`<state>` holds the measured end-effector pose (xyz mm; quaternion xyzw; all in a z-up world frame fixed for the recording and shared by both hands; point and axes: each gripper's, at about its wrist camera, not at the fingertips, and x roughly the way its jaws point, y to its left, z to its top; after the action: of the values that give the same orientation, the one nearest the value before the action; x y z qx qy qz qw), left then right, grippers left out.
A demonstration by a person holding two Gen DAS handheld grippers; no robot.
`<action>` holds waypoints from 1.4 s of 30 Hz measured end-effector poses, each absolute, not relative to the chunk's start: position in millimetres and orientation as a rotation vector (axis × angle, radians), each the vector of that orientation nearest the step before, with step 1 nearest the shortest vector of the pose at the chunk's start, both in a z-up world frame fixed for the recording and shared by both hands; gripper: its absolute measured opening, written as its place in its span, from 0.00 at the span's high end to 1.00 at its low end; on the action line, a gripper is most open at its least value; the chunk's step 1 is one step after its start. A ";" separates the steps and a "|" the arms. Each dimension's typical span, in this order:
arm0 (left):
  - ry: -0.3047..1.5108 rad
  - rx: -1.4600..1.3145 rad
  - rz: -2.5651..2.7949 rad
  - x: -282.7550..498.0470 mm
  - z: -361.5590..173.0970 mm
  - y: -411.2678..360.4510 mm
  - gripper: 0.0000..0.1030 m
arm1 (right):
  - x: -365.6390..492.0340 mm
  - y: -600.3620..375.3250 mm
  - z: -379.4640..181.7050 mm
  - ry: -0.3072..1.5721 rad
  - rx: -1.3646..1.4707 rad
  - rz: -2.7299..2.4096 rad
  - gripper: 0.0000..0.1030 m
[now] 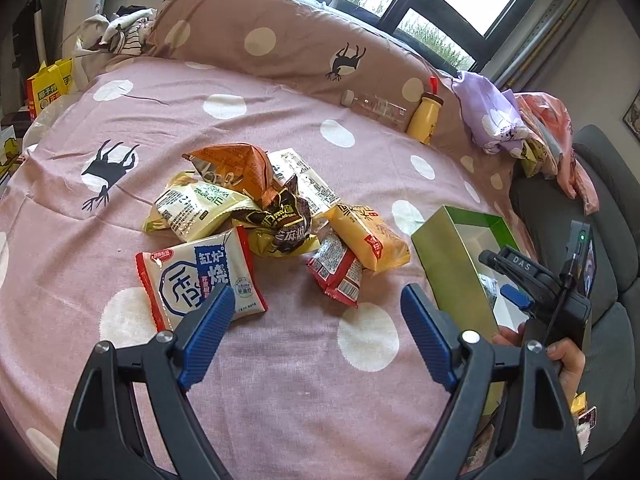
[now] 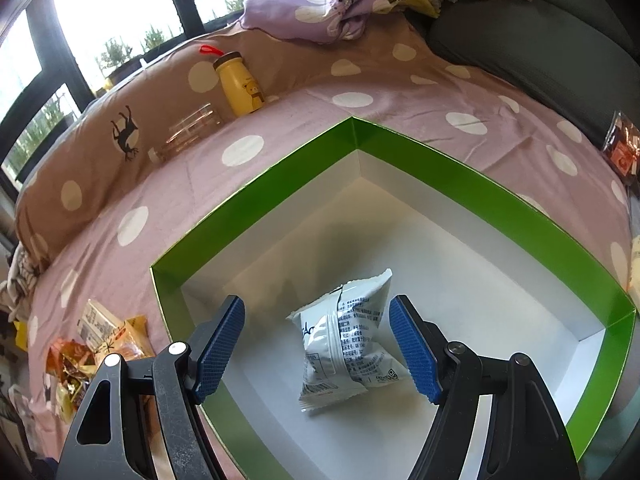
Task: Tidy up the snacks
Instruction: 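Move the right tool back to the white-blue biscuit pack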
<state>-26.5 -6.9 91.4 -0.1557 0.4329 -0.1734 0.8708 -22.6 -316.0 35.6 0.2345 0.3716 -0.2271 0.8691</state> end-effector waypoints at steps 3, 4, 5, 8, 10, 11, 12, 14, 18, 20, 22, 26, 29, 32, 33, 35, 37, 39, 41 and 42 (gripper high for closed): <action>0.910 -0.322 -0.359 -25.9 90.2 -7.1 0.17 | -18.5 -312.1 35.3 0.783 0.478 -0.473 0.27; 0.912 -0.325 -0.357 -25.5 89.7 -6.5 0.17 | -18.7 -311.2 35.9 0.781 0.467 -0.479 0.27; 0.914 -0.329 -0.355 -25.1 89.3 -5.9 0.17 | -19.4 -310.7 36.3 0.777 0.461 -0.483 0.27; 0.916 -0.332 -0.354 -24.4 88.7 -3.8 0.17 | -21.4 -309.5 36.5 0.776 0.454 -0.478 0.27; 0.916 -0.332 -0.355 -24.6 88.6 -3.9 0.17 | -22.7 -306.8 36.5 0.776 0.441 -0.472 0.27; 0.916 -0.332 -0.355 -24.3 88.4 -3.5 0.17 | -23.0 -305.3 37.2 0.774 0.432 -0.468 0.27; 0.916 -0.332 -0.355 -24.5 88.3 -3.7 0.17 | -23.7 -303.4 38.2 0.770 0.424 -0.466 0.27; 0.917 -0.332 -0.353 -24.0 87.7 -3.0 0.17 | -25.0 -299.6 42.2 0.755 0.409 -0.455 0.27; 0.918 -0.335 -0.343 -22.5 86.3 0.2 0.17 | -27.7 -289.2 53.1 0.723 0.393 -0.411 0.27; 0.920 -0.339 -0.335 -20.7 85.0 2.6 0.17 | -31.9 -282.0 61.9 0.695 0.378 -0.407 0.27; 0.922 -0.346 -0.329 -18.5 83.5 5.0 0.17 | -35.8 -274.8 72.0 0.670 0.379 -0.378 0.27; 0.926 -0.340 -0.307 -11.4 80.2 8.0 0.17 | -30.5 -248.9 94.1 0.670 0.408 -0.221 0.20; 0.933 -0.324 -0.275 -5.0 76.2 10.6 0.17 | -9.6 -221.8 105.5 0.717 0.399 -0.060 0.19; 0.945 -0.327 -0.258 2.0 72.0 14.7 0.17 | 10.4 -195.3 105.5 0.768 0.360 0.033 0.19; 0.949 -0.330 -0.255 3.6 70.5 16.2 0.17 | 14.2 -187.9 102.4 0.775 0.339 0.050 0.19; 0.952 -0.327 -0.238 5.4 67.6 18.4 0.16 | 18.7 -177.8 90.5 0.785 0.317 0.083 0.18; 0.957 -0.300 -0.200 7.2 64.3 19.0 0.15 | 21.3 -173.6 75.8 0.803 0.320 0.111 0.18; 0.963 -0.284 -0.185 6.7 62.0 18.2 0.15 | 24.8 -172.7 66.1 0.844 0.337 0.110 0.18; 0.962 -0.282 -0.208 4.9 62.4 17.5 0.12 | 24.6 -172.6 62.7 0.846 0.351 0.124 0.13; 0.954 -0.285 -0.226 3.4 63.9 17.3 0.10 | 23.9 -172.4 61.4 0.843 0.355 0.132 0.09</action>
<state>3.4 17.3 63.9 -0.1362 0.4564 -0.1083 0.8726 23.9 -172.4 61.4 0.1712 0.4065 0.0636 0.8952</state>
